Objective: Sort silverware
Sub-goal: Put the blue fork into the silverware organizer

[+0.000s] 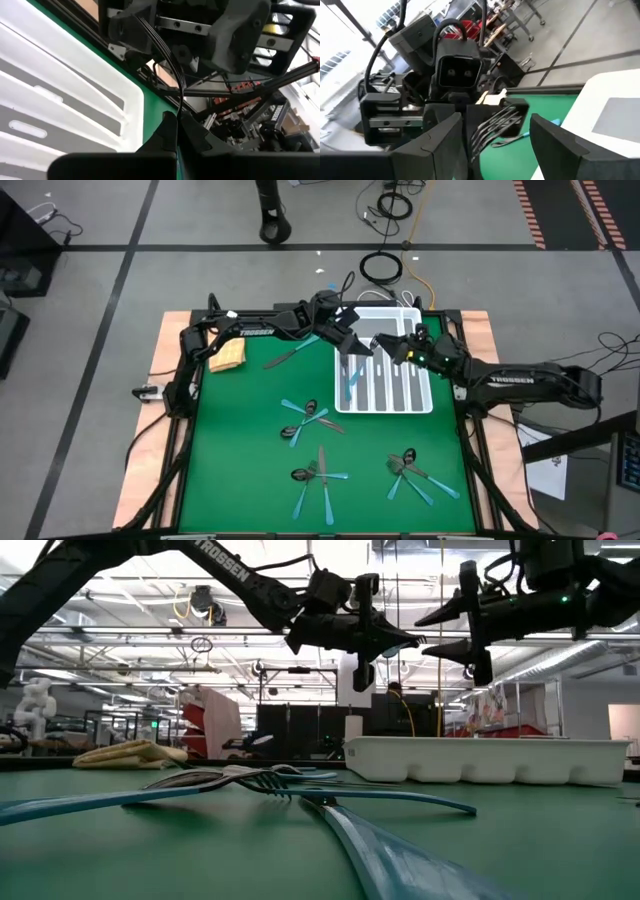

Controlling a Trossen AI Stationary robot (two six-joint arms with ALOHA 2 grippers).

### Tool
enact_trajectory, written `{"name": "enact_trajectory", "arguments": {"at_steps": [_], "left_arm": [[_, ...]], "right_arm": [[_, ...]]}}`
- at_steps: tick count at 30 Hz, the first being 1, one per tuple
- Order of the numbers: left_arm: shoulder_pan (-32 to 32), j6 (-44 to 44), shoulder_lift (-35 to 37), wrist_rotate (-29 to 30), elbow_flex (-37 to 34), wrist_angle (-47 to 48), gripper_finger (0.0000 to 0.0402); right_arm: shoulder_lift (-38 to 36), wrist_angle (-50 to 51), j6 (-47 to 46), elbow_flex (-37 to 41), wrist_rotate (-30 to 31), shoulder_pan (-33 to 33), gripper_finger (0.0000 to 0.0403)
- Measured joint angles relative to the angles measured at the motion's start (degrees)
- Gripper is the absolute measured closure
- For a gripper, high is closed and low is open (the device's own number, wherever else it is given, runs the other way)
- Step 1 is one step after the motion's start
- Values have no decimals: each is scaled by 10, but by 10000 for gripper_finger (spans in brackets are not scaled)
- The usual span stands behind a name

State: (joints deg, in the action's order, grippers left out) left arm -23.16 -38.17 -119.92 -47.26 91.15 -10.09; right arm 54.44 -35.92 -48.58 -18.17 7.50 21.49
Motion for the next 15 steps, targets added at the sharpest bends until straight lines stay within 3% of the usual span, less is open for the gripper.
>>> {"name": "enact_trajectory", "arguments": {"at_steps": [8, 11, 15], "left_arm": [[0, 1, 0, 9, 0, -3, 402], [0, 0, 0, 10, 0, 0, 402], [-1, 7, 0, 19, 0, 0, 401]], "right_arm": [[53, -53, 3, 0, -16, 4, 200], [65, -73, 9, 0, -15, 4, 256], [66, -79, 10, -1, -20, 3, 376]]}}
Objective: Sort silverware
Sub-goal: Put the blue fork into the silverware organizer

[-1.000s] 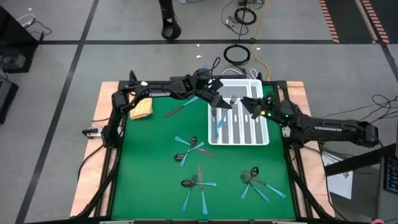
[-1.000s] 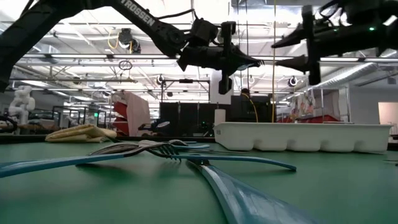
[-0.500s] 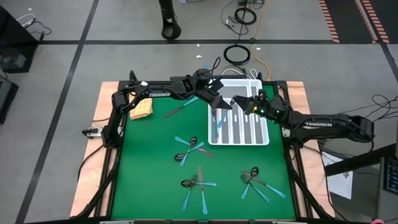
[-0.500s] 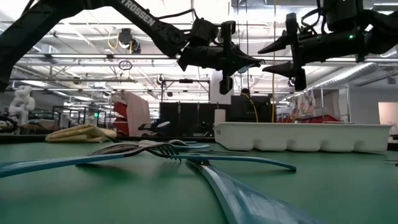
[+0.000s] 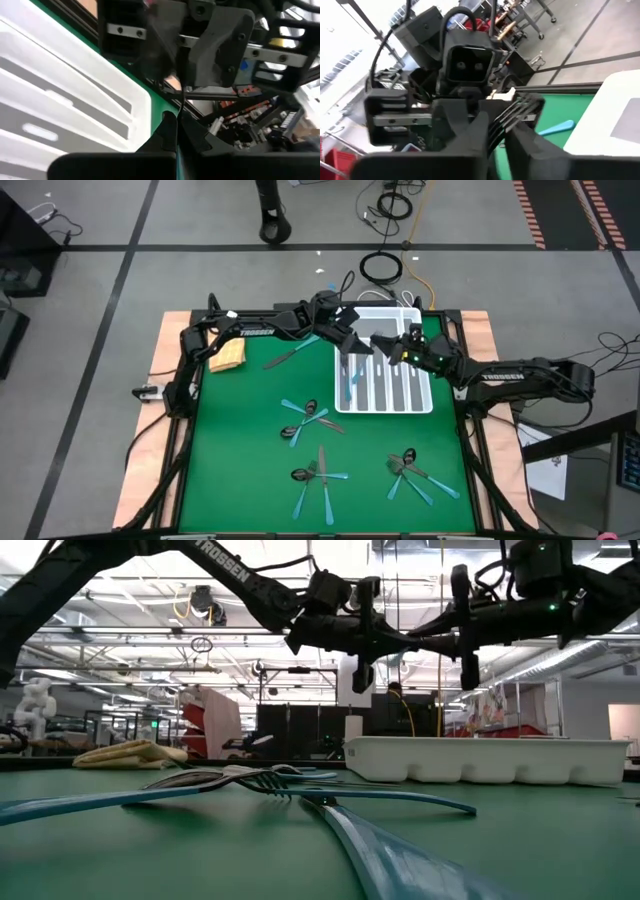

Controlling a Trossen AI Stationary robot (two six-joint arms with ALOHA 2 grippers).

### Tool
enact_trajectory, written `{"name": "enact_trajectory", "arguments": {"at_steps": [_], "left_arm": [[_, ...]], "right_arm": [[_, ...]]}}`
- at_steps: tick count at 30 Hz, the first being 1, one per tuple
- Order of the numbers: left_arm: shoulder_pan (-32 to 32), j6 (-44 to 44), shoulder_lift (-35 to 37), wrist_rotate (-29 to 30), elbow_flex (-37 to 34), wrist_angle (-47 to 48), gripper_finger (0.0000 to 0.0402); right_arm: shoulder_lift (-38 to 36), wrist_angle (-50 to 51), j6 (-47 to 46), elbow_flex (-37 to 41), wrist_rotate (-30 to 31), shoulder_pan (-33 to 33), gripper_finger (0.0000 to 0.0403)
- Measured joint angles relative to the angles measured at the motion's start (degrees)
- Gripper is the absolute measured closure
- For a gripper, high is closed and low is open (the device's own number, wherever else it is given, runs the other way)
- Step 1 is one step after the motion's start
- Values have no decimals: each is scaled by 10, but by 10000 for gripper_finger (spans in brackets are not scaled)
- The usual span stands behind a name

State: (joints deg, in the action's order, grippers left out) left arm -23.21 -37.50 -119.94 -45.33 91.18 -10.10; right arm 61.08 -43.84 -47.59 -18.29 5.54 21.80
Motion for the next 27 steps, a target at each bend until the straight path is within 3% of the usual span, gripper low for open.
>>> {"name": "enact_trajectory", "arguments": {"at_steps": [7, 12, 19, 23, 27], "left_arm": [[-5, -17, 0, 42, 0, 2, 376], [-20, -30, 0, -16, 0, 6, 320], [-47, -29, 0, -26, 1, 5, 247], [-66, -29, 6, -53, 0, 6, 237], [-77, -37, 42, -89, 0, 1, 236]], "right_arm": [[0, -7, 1, 0, 5, 0, 400], [0, -3, 17, 1, 11, 11, 402], [0, -1, 26, 2, 49, 32, 402], [-6, -1, 36, 2, 46, 41, 402], [-24, 71, 122, -32, 18, 53, 402]]}}
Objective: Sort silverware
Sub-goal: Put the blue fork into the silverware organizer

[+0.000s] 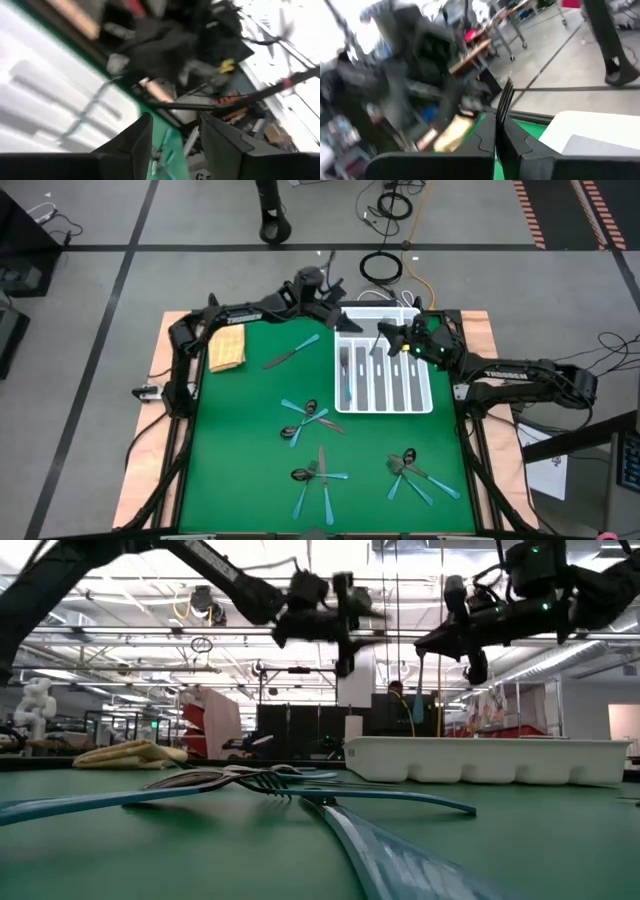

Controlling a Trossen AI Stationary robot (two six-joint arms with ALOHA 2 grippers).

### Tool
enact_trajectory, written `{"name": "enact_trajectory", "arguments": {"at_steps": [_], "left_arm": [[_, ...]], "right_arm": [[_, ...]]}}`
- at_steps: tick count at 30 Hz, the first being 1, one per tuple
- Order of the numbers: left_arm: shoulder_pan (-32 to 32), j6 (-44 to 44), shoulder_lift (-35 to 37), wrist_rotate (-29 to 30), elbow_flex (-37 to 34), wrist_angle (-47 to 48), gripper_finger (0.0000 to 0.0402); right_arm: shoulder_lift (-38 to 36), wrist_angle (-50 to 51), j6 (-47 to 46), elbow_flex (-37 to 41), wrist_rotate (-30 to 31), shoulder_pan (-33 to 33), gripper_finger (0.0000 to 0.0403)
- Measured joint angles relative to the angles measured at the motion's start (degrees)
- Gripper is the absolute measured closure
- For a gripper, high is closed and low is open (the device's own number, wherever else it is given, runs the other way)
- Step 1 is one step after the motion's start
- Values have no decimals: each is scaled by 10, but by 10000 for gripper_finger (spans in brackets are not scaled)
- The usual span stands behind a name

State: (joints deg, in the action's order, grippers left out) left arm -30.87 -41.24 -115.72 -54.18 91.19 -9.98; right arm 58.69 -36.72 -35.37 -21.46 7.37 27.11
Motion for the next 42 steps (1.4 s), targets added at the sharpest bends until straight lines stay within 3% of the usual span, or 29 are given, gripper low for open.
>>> {"name": "enact_trajectory", "arguments": {"at_steps": [6, 10, 14, 19, 22, 27, 35, 42], "left_arm": [[-33, 26, 60, 3, 1, 0, 236], [-52, 26, 87, 2, 1, 0, 236], [-61, 26, 94, -7, 1, 3, 236], [-63, 48, 89, -7, 1, 3, 236], [-54, 64, 88, -16, 0, 3, 236], [-45, 55, 89, -122, 0, -1, 236], [6, 25, 89, -274, 0, -37, 236], [61, 11, 89, -335, 0, -123, 236]], "right_arm": [[-8, 253, 266, -135, -140, -9, 402], [-8, 393, 406, -212, -146, -33, 402], [-8, 434, 544, -248, -179, -66, 402], [-8, 303, 536, -254, -331, -100, 402], [-9, 237, 507, -255, -373, -114, 402], [-8, 99, 419, -254, -467, -119, 403], [10, -48, 367, -254, -505, -118, 403], [80, -207, 274, -254, -574, -119, 403]]}}
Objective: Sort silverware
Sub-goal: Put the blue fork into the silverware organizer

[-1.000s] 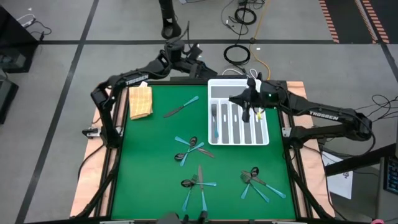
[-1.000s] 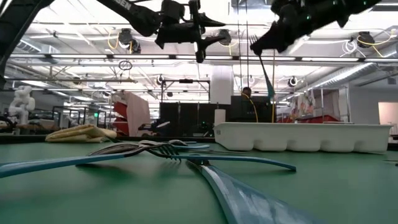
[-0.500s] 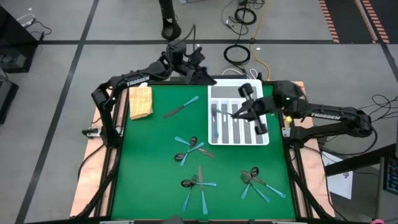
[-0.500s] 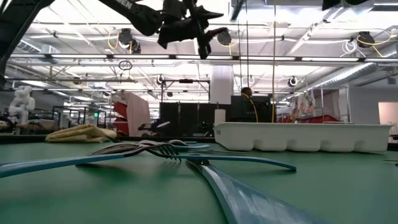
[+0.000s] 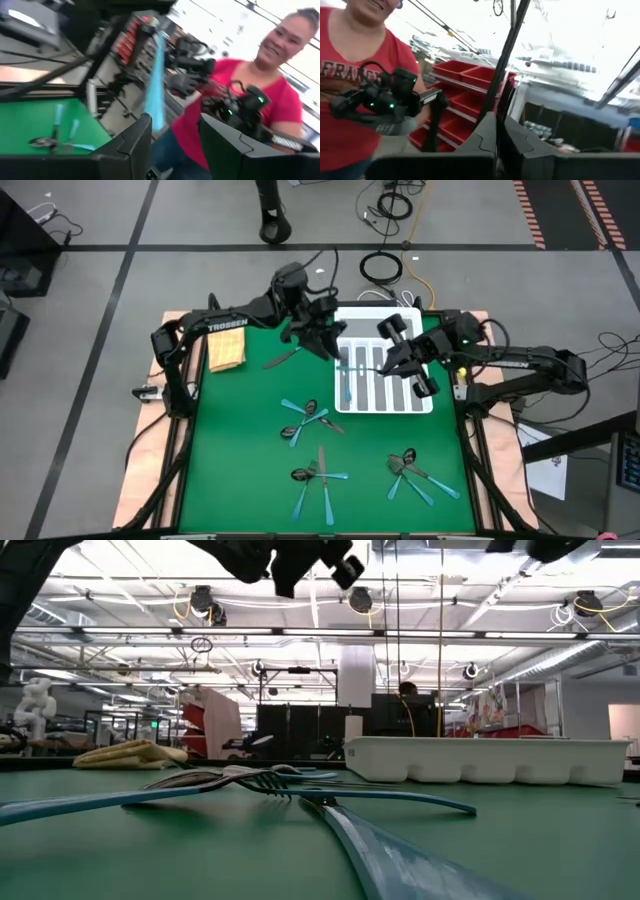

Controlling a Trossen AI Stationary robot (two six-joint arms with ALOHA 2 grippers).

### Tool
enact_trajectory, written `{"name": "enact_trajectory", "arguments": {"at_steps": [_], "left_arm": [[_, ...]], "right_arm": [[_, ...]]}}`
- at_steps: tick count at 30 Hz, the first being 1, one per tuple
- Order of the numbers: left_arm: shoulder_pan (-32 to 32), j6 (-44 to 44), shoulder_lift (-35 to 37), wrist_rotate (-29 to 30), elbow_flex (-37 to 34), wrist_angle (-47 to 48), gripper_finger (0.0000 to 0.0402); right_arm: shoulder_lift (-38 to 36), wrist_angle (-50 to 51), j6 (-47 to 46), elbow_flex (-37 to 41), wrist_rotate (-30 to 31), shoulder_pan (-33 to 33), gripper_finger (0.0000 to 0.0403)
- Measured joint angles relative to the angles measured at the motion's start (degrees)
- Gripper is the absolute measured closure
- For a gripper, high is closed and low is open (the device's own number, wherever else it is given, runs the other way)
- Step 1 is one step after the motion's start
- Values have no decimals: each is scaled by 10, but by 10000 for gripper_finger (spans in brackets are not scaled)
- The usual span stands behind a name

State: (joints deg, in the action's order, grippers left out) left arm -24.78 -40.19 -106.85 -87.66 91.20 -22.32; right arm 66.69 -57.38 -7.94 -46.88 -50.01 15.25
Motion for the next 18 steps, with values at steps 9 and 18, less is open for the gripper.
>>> {"name": "enact_trajectory", "arguments": {"at_steps": [9, 18], "left_arm": [[30, -8, 0, -23, 0, 1, 236], [63, 15, 0, -23, 0, 3, 236]], "right_arm": [[59, -116, -91, -3, -59, 0, 403], [126, -125, -161, -99, -162, 0, 403]]}}
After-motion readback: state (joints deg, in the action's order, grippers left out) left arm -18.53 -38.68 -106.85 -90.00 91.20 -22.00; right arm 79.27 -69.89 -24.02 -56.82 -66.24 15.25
